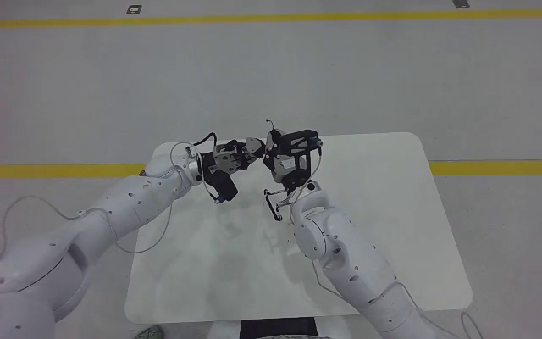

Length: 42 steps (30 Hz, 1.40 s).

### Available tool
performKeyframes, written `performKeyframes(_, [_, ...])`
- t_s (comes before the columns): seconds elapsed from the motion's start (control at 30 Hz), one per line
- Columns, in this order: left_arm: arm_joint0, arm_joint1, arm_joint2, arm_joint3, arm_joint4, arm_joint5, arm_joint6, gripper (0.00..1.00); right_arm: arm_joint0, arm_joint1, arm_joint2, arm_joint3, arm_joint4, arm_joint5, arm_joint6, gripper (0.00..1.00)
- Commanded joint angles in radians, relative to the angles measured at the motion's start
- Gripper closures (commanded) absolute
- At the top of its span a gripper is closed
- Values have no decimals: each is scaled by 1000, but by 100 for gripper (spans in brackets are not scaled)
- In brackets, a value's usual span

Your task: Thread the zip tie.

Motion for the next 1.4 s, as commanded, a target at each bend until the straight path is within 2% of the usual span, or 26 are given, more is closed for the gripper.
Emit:
performKeyframes(0.0, [0, 0, 0, 0, 0, 0, 0, 100, 0, -2, 1, 2, 1, -1, 0, 100])
performKeyframes(0.43, [0, 0, 0, 0, 0, 0, 0, 100, -5, -13, 11, 8, -7, -9, 7, 100])
performKeyframes(0.83, [0, 0, 0, 0, 0, 0, 0, 100, -16, -26, 13, 2, -21, 36, 9, 100])
performKeyframes(1.37, [0, 0, 0, 0, 0, 0, 0, 100, -26, -37, 23, 6, -30, 21, 20, 100])
